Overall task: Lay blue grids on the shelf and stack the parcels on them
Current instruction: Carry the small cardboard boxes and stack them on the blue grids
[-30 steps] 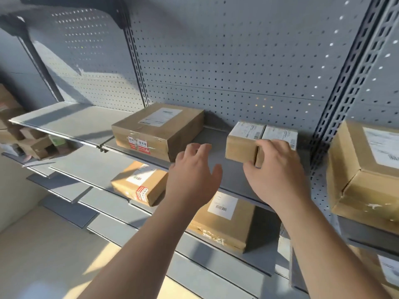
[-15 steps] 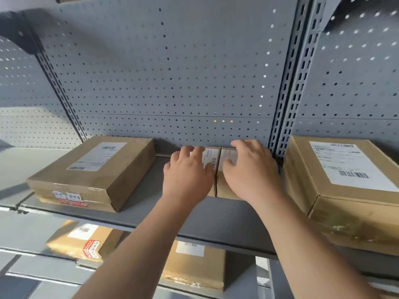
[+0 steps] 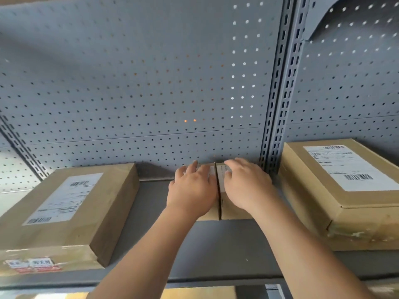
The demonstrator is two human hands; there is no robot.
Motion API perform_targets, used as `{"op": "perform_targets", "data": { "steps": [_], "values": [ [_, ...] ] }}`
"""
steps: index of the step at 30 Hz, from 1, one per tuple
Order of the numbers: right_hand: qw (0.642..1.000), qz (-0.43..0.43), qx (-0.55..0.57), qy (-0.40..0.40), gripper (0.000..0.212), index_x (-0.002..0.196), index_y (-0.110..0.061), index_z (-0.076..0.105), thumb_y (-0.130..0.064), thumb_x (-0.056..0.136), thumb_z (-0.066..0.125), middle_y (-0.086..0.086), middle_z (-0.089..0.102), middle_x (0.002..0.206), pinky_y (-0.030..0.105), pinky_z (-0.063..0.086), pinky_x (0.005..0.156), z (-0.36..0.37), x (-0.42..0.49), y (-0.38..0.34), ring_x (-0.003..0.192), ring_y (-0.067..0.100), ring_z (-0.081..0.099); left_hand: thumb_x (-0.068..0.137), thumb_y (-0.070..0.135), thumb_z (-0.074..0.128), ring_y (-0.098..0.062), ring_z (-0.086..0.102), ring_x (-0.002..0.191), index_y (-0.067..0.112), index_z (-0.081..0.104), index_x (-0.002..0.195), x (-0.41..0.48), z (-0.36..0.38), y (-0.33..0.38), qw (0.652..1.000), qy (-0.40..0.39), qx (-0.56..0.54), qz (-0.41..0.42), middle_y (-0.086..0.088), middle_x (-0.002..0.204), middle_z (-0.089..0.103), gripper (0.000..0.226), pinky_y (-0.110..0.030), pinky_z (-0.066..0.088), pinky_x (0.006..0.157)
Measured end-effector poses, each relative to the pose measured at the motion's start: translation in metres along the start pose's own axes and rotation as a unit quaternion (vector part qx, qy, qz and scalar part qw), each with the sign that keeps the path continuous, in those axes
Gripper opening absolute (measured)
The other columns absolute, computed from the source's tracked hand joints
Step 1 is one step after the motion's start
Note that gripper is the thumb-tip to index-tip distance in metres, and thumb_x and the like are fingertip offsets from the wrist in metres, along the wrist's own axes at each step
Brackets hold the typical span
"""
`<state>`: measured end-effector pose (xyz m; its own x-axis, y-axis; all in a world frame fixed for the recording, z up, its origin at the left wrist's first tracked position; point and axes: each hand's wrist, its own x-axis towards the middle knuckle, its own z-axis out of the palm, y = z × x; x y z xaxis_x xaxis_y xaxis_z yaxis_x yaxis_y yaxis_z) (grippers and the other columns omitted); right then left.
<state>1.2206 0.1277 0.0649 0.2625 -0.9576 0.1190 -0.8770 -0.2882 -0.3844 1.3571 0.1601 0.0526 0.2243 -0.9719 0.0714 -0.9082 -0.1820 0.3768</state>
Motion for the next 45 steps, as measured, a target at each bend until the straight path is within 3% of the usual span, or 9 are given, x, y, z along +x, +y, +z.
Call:
{"op": "perform_targets", "data": {
  "steps": [3, 6, 11, 15, 18, 23, 33, 38, 45],
  "values": [
    [1.0, 0.001, 0.001, -0.004, 0.036, 0.134, -0.03, 0.051, -0.031, 0.105, 0.031, -0.007, 0.048, 0.144, 0.05, 0.04, 0.104, 0.009, 0.0, 0.001, 0.133, 0.028, 0.038, 0.104, 0.041, 0.032, -0.027, 0.023, 0.147, 0.031, 0.046, 0.146, 0.004, -0.001, -0.007, 1.0, 0.014, 0.01, 0.026, 0.004, 0.156, 0.039, 0.046, -0.049, 0.031, 0.112],
    [1.0, 0.01, 0.006, -0.006, 0.041, 0.144, -0.034, 0.048, -0.031, 0.107, 0.029, -0.011, 0.04, 0.156, 0.05, 0.034, 0.112, 0.01, 0.0, 0.004, 0.144, 0.03, 0.031, 0.103, 0.043, 0.032, -0.029, 0.026, 0.146, 0.034, 0.045, 0.147, 0.008, -0.003, -0.015, 0.999, 0.003, 0.017, 0.035, 0.005, 0.155, 0.041, 0.047, -0.05, 0.032, 0.111],
    [0.999, 0.037, -0.006, -0.023, 0.039, 0.139, -0.035, 0.048, -0.029, 0.105, 0.03, -0.014, 0.041, 0.154, 0.049, 0.039, 0.105, 0.006, -0.003, 0.005, 0.131, 0.037, 0.042, 0.106, 0.043, 0.027, -0.04, 0.028, 0.144, 0.04, 0.034, 0.154, 0.008, -0.005, -0.025, 0.998, -0.053, 0.008, 0.013, 0.005, 0.167, 0.021, 0.049, -0.056, 0.033, 0.113],
    [0.998, 0.064, 0.001, -0.024, 0.043, 0.139, -0.037, 0.045, -0.051, 0.101, 0.034, -0.016, 0.04, 0.153, 0.044, 0.041, 0.094, 0.004, -0.009, 0.0, 0.126, 0.034, 0.043, 0.098, 0.058, 0.019, -0.037, 0.023, 0.149, 0.038, 0.026, 0.154, 0.006, -0.006, -0.033, 0.996, -0.085, 0.018, 0.026, 0.008, 0.169, 0.012, 0.06, -0.056, 0.031, 0.114],
    [0.997, 0.075, -0.009, -0.023, 0.049, 0.142, -0.04, 0.041, -0.058, 0.096, 0.04, -0.017, 0.038, 0.154, 0.043, 0.041, 0.09, 0.005, -0.013, -0.003, 0.125, 0.034, 0.042, 0.093, 0.068, 0.037, -0.037, 0.023, 0.147, 0.041, 0.017, 0.157, -0.003, -0.01, -0.034, 0.994, -0.104, 0.027, 0.01, 0.011, 0.17, 0.004, 0.072, -0.05, 0.033, 0.114],
    [0.996, 0.088, -0.017, -0.016, 0.051, 0.138, -0.041, 0.041, -0.052, 0.09, 0.05, -0.016, 0.045, 0.145, 0.039, 0.037, 0.08, 0.003, -0.022, -0.007, 0.118, 0.033, 0.044, 0.087, 0.061, 0.05, -0.033, 0.02, 0.145, 0.042, 0.012, 0.158, -0.012, -0.017, -0.036, 0.993, -0.109, 0.029, 0.032, 0.017, 0.168, -0.001, 0.082, -0.044, 0.039, 0.104],
    [0.994, 0.108, 0.014, 0.019, 0.053, 0.136, -0.041, 0.048, -0.046, 0.084, 0.057, -0.018, 0.047, 0.142, 0.04, 0.047, 0.085, 0.004, -0.044, -0.016, 0.118, 0.03, 0.045, 0.085, 0.056, 0.054, -0.034, 0.024, 0.144, 0.041, 0.017, 0.158, -0.022, -0.019, -0.041, 0.993, -0.098, 0.025, 0.056, 0.013, 0.169, 0.005, 0.083, -0.044, 0.042, 0.103],
    [0.989, 0.117, 0.015, 0.091, 0.053, 0.135, -0.036, 0.049, -0.044, 0.084, 0.058, -0.018, 0.046, 0.144, 0.038, 0.047, 0.087, 0.0, -0.059, -0.024, 0.119, 0.031, 0.048, 0.086, 0.055, 0.055, -0.035, 0.026, 0.143, 0.038, 0.02, 0.157, -0.028, -0.023, -0.043, 0.995, -0.071, 0.011, 0.072, 0.011, 0.168, 0.007, 0.081, -0.045, 0.045, 0.104],
    [0.98, 0.131, 0.034, 0.148, 0.051, 0.134, -0.039, 0.05, -0.044, 0.084, 0.058, -0.022, 0.046, 0.142, 0.038, 0.047, 0.092, -0.008, -0.082, -0.033, 0.121, 0.026, 0.048, 0.085, 0.055, 0.054, -0.035, 0.032, 0.134, 0.038, 0.021, 0.153, -0.033, -0.016, -0.048, 0.996, -0.041, -0.01, 0.084, 0.012, 0.166, 0.008, 0.078, -0.043, 0.046, 0.093]
  ]
}}
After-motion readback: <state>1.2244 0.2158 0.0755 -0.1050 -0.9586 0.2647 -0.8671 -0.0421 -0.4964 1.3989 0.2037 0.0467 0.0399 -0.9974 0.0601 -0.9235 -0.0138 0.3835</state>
